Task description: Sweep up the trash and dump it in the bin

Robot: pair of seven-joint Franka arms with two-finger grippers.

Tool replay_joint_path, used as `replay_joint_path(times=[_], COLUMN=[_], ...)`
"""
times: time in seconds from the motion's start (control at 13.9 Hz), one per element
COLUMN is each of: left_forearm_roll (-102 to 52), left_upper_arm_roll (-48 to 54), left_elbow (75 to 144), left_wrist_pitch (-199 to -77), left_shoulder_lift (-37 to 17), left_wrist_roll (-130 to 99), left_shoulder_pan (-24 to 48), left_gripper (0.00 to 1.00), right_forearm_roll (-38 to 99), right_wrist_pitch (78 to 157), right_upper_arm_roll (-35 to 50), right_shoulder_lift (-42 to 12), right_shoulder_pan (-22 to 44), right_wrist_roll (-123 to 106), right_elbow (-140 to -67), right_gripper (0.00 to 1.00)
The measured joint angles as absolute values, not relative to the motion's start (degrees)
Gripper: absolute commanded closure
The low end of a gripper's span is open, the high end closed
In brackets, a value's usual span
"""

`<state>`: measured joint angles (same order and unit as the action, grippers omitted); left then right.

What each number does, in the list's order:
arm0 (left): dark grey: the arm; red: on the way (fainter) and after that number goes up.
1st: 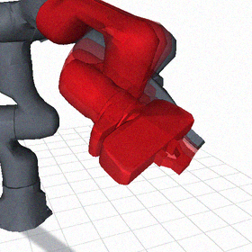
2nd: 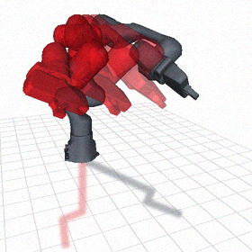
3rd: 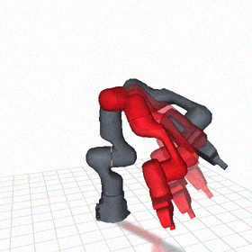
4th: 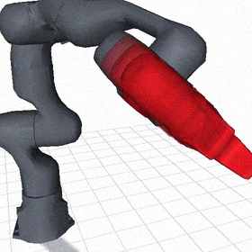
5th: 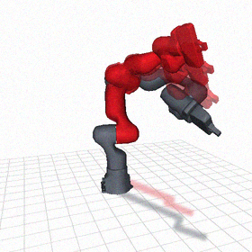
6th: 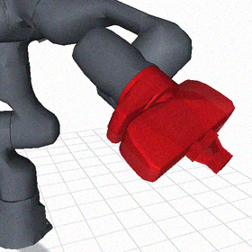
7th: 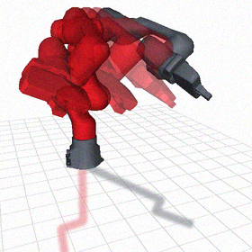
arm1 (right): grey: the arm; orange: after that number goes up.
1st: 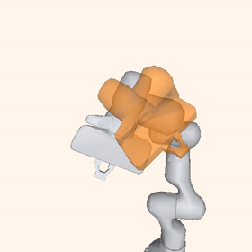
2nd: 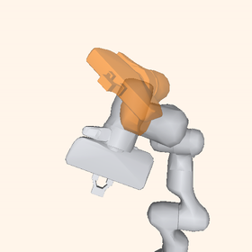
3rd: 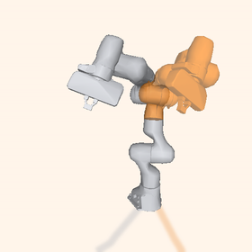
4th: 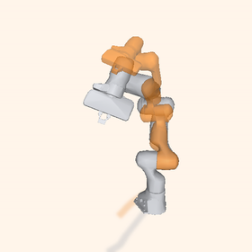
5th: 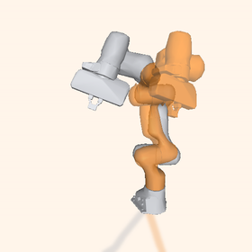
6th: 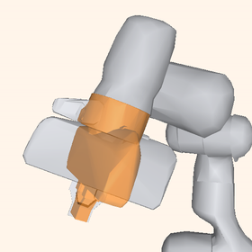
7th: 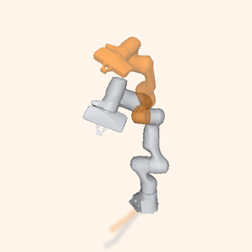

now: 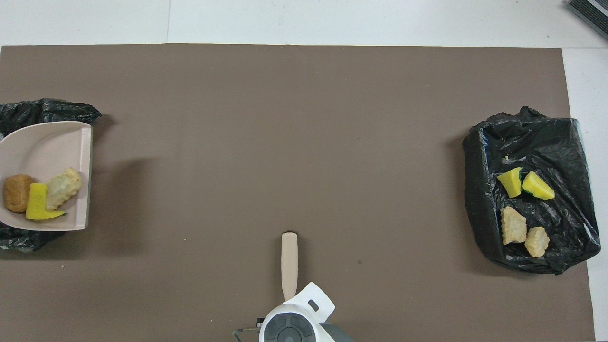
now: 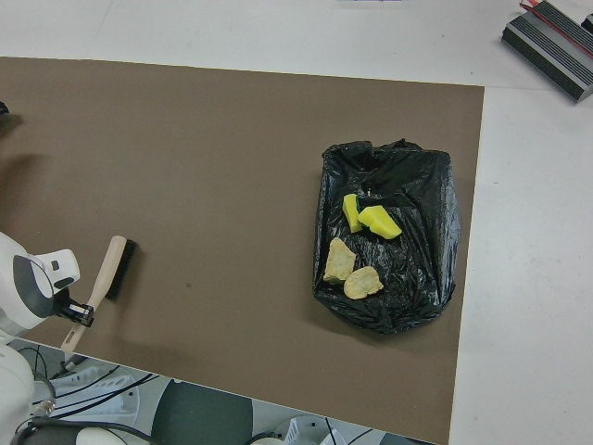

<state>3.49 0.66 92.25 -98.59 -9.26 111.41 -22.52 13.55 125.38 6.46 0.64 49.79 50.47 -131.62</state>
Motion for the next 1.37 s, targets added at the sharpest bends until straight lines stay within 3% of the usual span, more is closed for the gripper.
replay_joint_path(times=[0.07,0.36,0.65,0.79,1.08,1.37], left_forearm_roll=[5.42,15.08,27.98,36.28,49.57,56.35], left_upper_arm_roll=[0.55,0.35,0.31,0.86,1.38,1.43], left_elbow=[91.42,89.06,88.87,89.29,91.86,91.72], left_wrist_pitch=[-98.78,-103.92,-115.2,-116.25,-115.76,-111.91], left_shoulder_lift=[-9.28,-10.14,-11.52,-11.81,-10.83,-9.68], left_wrist_roll=[112.11,112.31,108.97,102.9,92.31,87.96], left_shoulder_pan=[-23.56,-25.22,-25.23,-24.86,-22.45,-19.48], left_gripper=[1.0,1.0,1.0,1.0,1.0,1.0], right_forearm_roll=[13.55,13.56,13.56,13.56,13.45,8.06], right_wrist_pitch=[125.87,126.09,126.43,126.63,126.72,126.78], right_upper_arm_roll=[6.46,6.39,6.14,6.05,5.81,5.39], right_shoulder_lift=[0.64,0.64,0.18,-0.77,-1.8,-2.14], right_shoulder_pan=[49.79,49.77,48.53,46.59,39.34,27.56], right_wrist_roll=[50.3,49.24,49.17,49.08,44.98,36.13], right_elbow=[-131.86,-132.05,-131.41,-129.32,-124.71,-120.78], right_gripper=[0.97,0.35,0.26,0.09,0.03,0.0])
